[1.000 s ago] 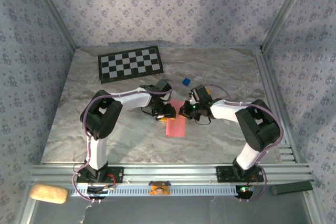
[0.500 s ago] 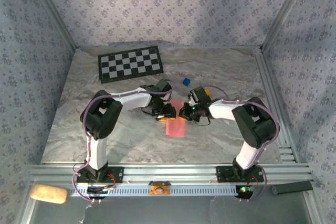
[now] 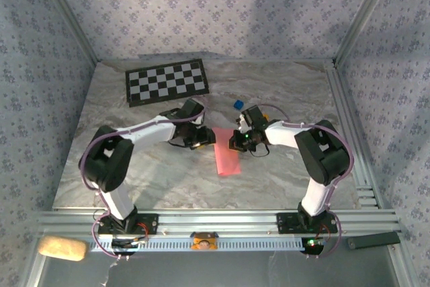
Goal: Fold a paper plane with a square sheet of paper (pick it up from the middle)
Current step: Hold the square sheet of paper at the center of the table, then first fold the square sheet of paper in half at the center of the table.
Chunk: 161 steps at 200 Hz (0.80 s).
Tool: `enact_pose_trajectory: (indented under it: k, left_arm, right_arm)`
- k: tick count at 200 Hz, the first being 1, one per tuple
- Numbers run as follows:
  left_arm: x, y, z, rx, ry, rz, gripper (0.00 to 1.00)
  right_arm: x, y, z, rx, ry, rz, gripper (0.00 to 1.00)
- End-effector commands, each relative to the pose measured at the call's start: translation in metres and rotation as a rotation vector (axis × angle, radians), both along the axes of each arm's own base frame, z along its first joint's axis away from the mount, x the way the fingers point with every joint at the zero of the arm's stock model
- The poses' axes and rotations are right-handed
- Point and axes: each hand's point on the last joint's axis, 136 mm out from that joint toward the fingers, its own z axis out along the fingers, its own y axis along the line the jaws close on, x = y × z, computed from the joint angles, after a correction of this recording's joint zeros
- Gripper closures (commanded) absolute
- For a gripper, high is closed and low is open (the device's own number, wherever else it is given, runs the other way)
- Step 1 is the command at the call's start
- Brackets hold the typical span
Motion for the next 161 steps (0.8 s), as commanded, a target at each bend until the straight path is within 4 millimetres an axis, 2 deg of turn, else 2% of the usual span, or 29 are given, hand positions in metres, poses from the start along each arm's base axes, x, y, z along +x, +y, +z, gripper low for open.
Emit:
enact_pose_trajectory:
  k: [1, 23, 43, 105, 161]
  left_arm:
    - [0.006, -0.025, 0.032, -0.194, -0.038, -0.050, 0.66]
    - [0.004, -0.041, 0.040, -0.292, -0.033, -0.093, 0.83]
    - [0.003, -0.047, 0.035, -0.334, -0.011, -0.088, 1.00]
    - [-0.007, -0.058, 0.005, -0.339, 0.066, -0.105, 1.00]
    - [-0.019, -0.043, -0.035, -0.230, 0.116, -0.099, 1.00]
  right_arm:
    - [-0.019, -0.028, -0.037, -0.147, 0.101, -0.005, 1.00]
    - [-0.019, -0.030, -0.038, -0.151, 0.103, -0.023, 1.00]
    - [-0.020, -0.031, -0.039, -0.151, 0.110, -0.036, 1.00]
    - [-0.022, -0.033, -0.041, -0.153, 0.120, -0.053, 1.00]
    - [-0.023, -0.035, -0.041, -0.156, 0.120, -0.060, 1.00]
